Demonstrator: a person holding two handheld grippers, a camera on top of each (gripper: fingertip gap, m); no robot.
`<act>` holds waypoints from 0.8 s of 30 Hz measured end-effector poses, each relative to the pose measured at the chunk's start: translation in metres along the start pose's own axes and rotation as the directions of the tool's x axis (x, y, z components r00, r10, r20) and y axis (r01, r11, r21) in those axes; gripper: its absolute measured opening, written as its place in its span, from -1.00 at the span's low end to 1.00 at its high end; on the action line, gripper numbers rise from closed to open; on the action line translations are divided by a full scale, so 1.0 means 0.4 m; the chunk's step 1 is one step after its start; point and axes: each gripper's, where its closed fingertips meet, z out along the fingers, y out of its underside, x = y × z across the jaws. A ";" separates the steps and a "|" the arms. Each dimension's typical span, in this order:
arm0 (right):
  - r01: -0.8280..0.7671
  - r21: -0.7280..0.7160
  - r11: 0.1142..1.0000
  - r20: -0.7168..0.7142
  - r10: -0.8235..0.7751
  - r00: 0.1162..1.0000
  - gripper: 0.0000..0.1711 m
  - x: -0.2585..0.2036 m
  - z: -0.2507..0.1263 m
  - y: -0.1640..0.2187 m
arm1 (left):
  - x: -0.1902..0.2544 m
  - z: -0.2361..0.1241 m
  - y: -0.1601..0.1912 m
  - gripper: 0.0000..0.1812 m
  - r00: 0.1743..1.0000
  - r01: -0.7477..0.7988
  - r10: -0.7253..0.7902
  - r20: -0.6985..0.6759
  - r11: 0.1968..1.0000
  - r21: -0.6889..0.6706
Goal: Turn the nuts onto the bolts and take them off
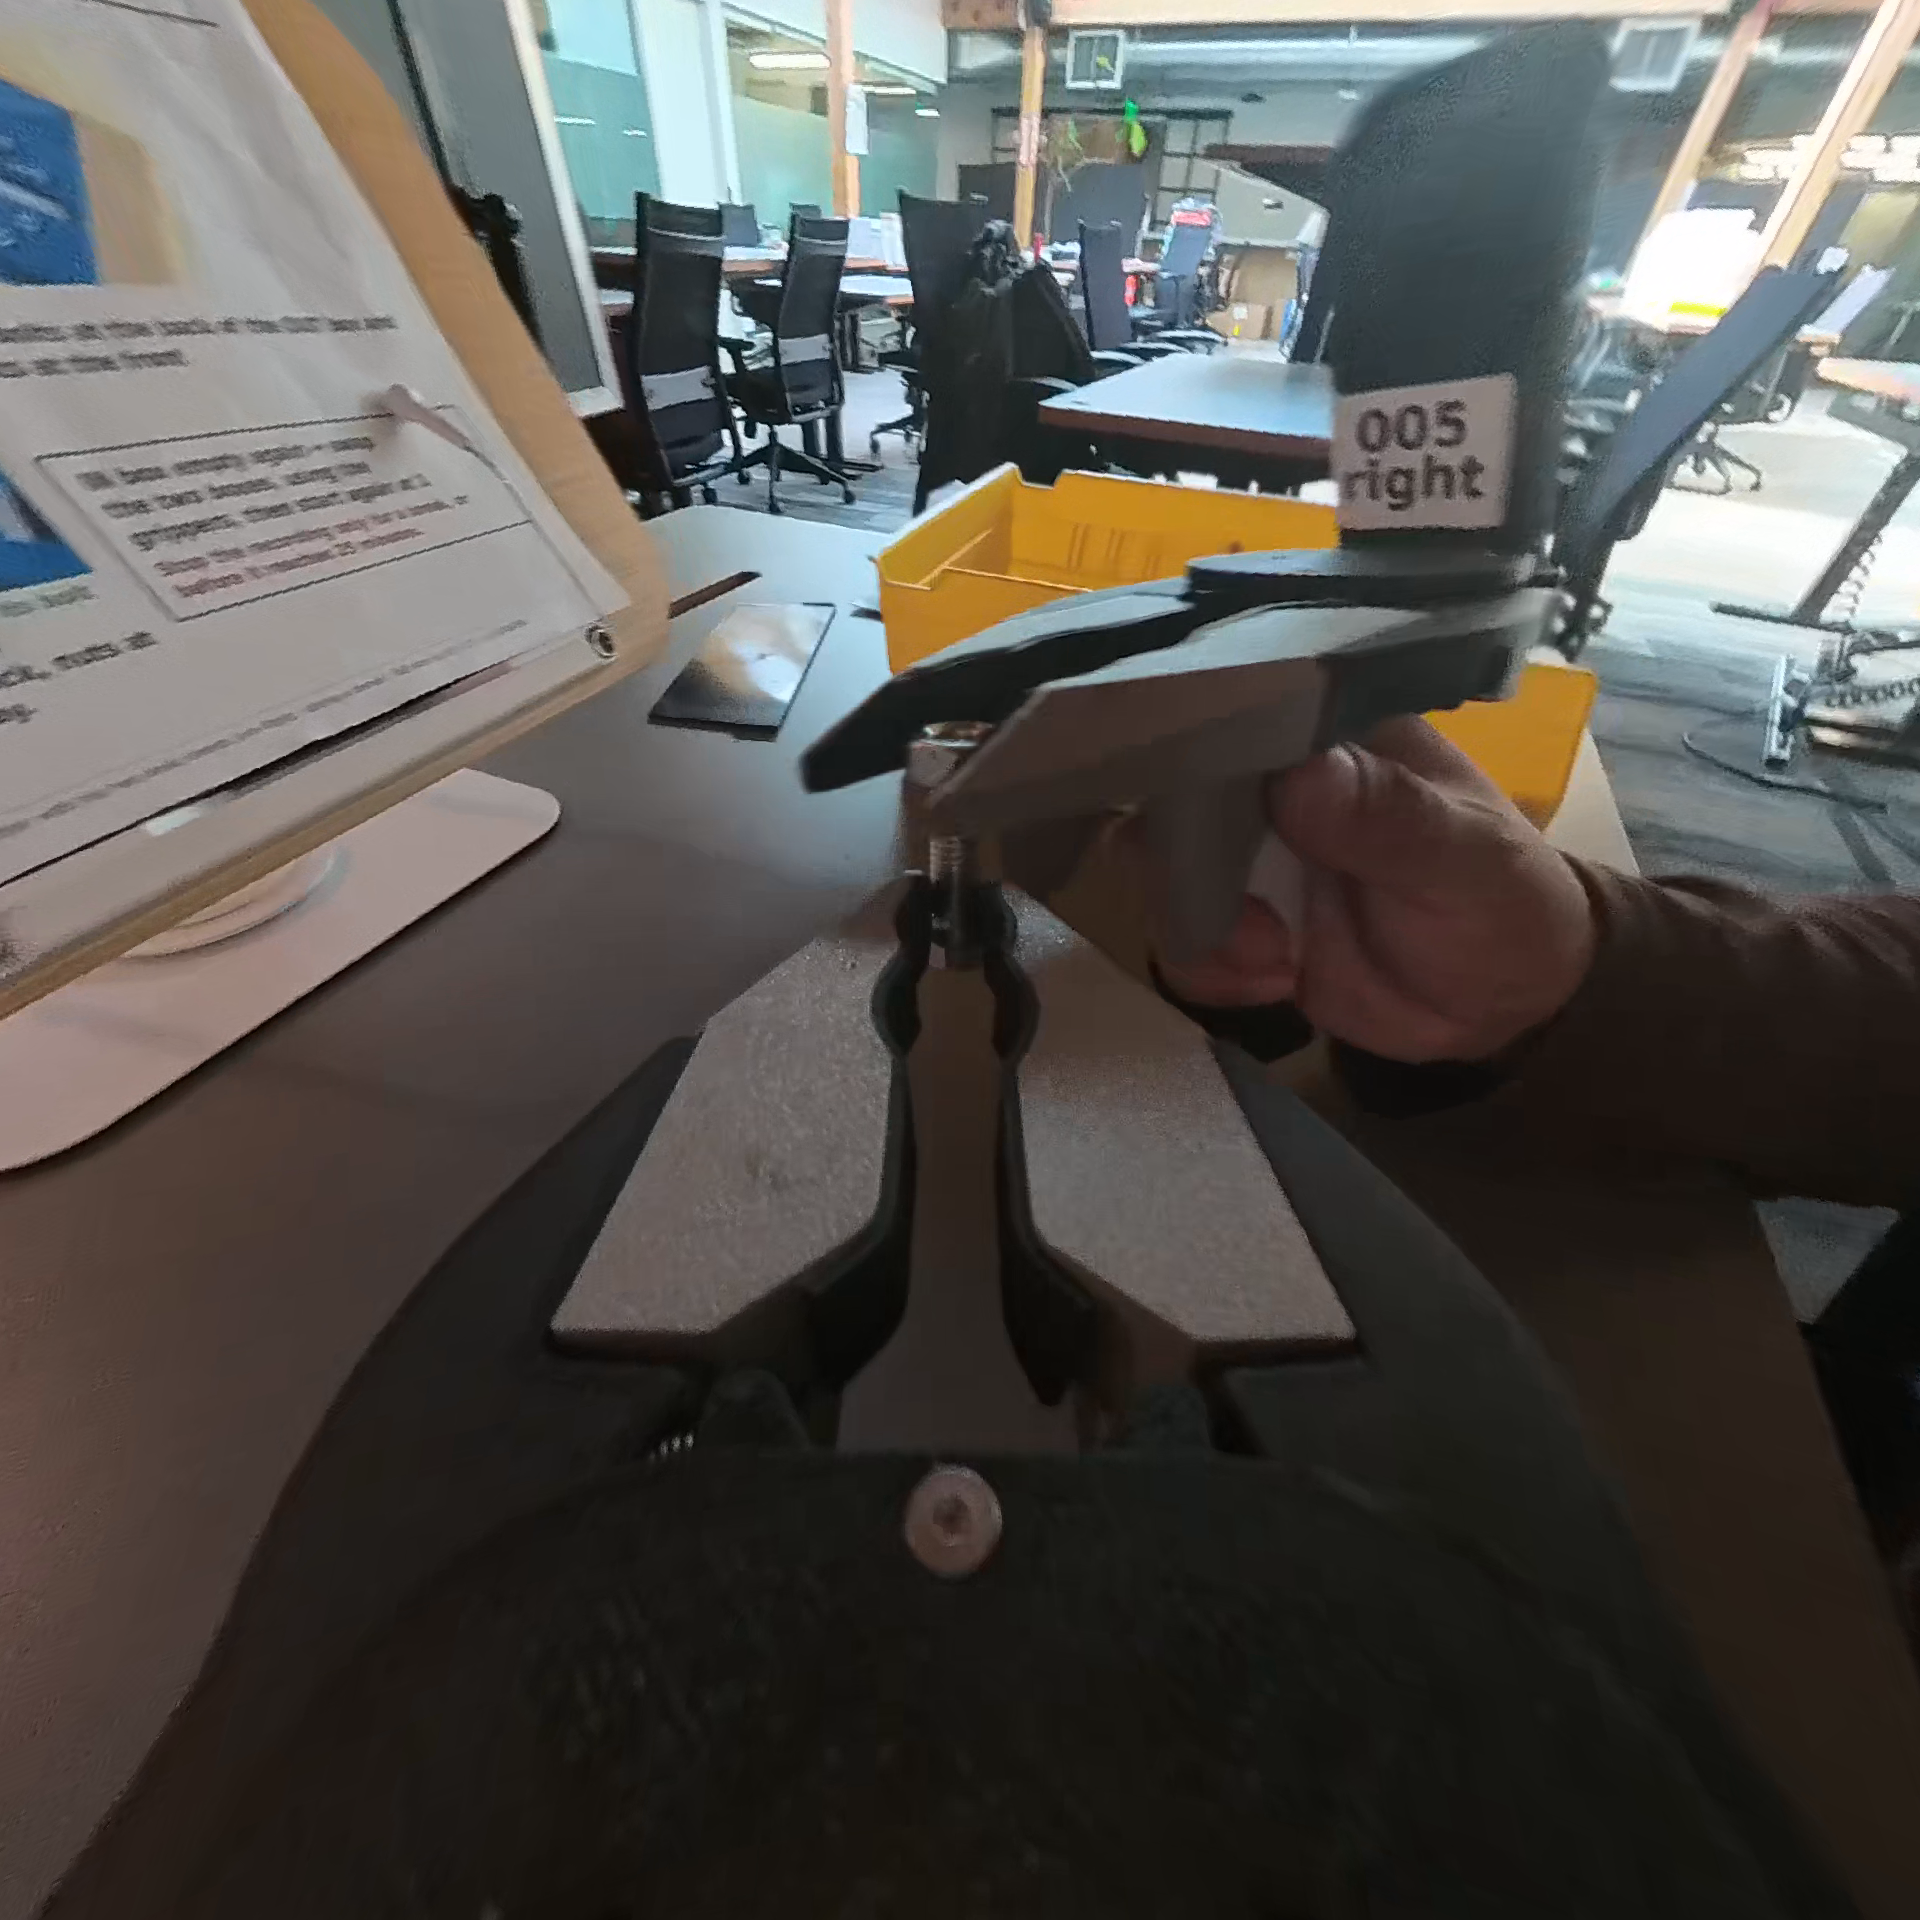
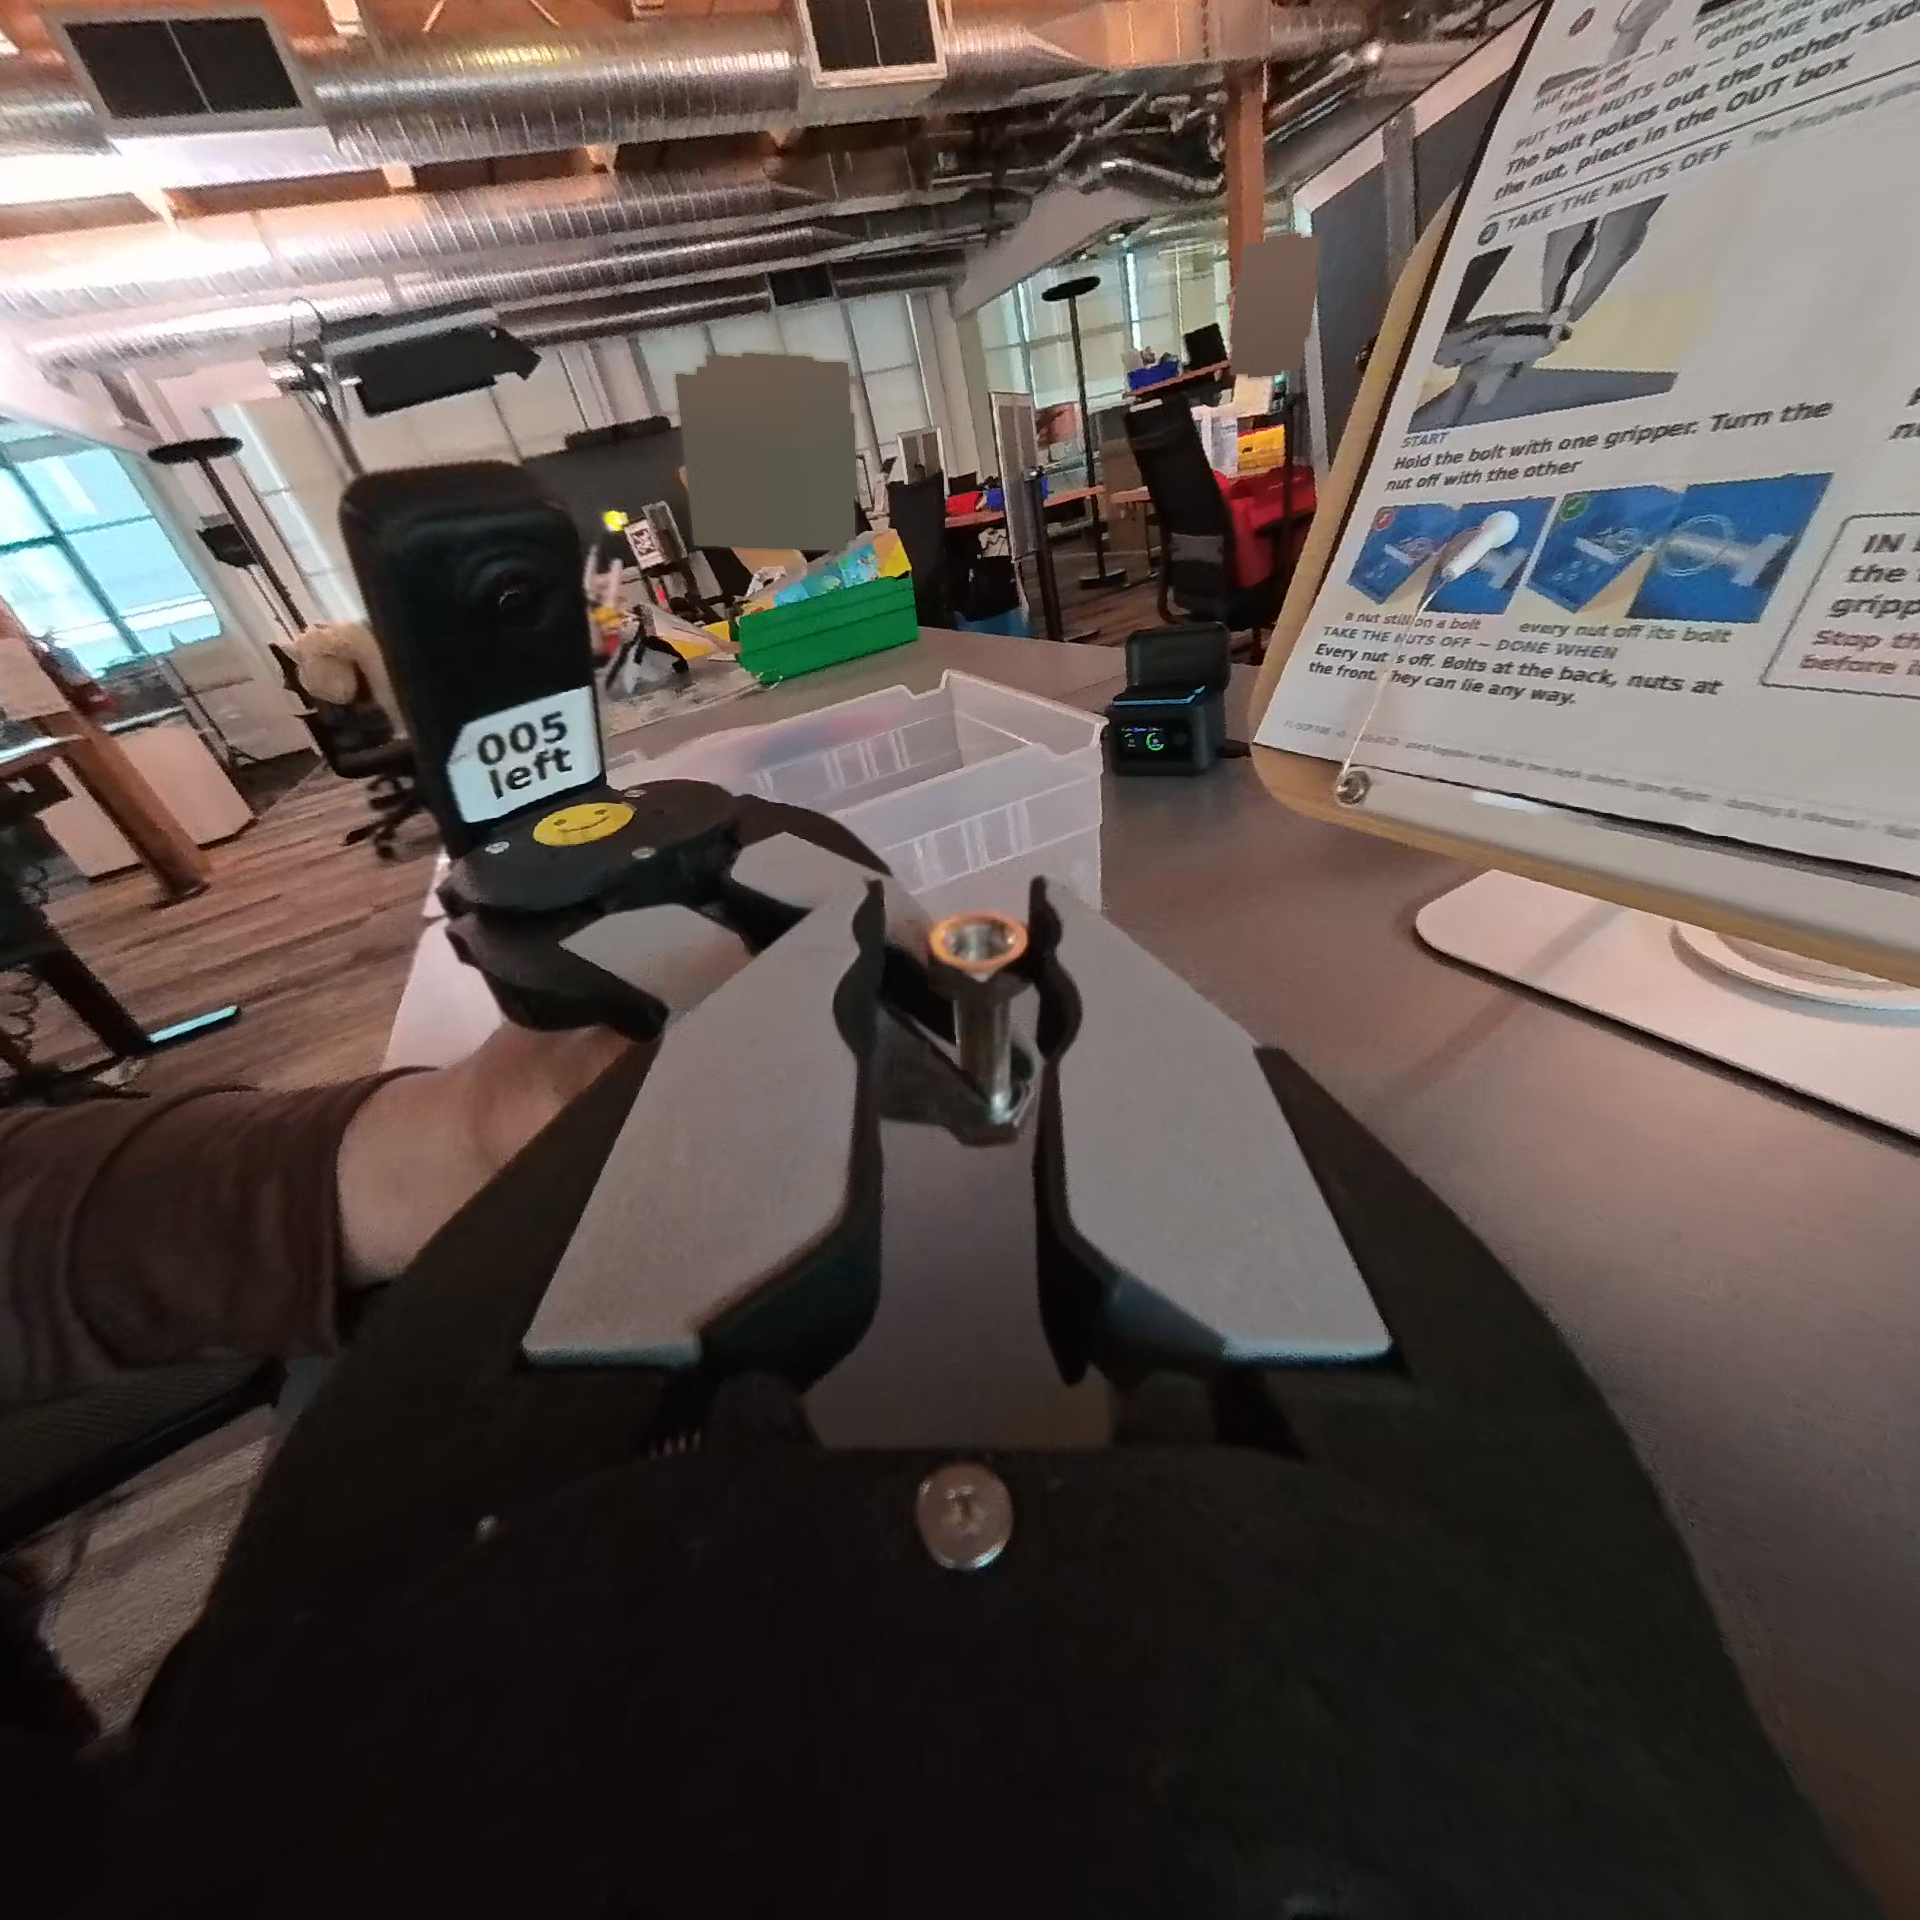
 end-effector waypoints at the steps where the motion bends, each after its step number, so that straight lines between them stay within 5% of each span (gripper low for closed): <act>1: -0.010 -0.007 1.000 0.020 0.010 1.000 -0.77 -0.006 0.005 0.004 | 0.013 0.005 0.002 -0.91 1.000 -0.022 0.022 -0.014 1.000 -0.008; 5: -0.006 -0.022 1.000 0.043 0.007 0.999 -0.85 -0.013 0.003 0.006 | 0.028 0.008 0.000 -0.91 0.999 -0.040 0.040 -0.035 0.999 -0.008; 11: -0.003 -0.013 1.000 0.108 0.005 0.994 -0.87 -0.032 -0.008 -0.005 | 0.053 -0.004 -0.010 -0.91 0.961 0.154 -0.147 -0.232 0.988 0.011; 24: -0.053 0.005 0.999 0.160 0.052 0.986 -0.87 -0.038 -0.015 -0.011 | 0.055 -0.006 -0.012 -0.91 0.967 0.123 -0.117 -0.226 0.992 0.012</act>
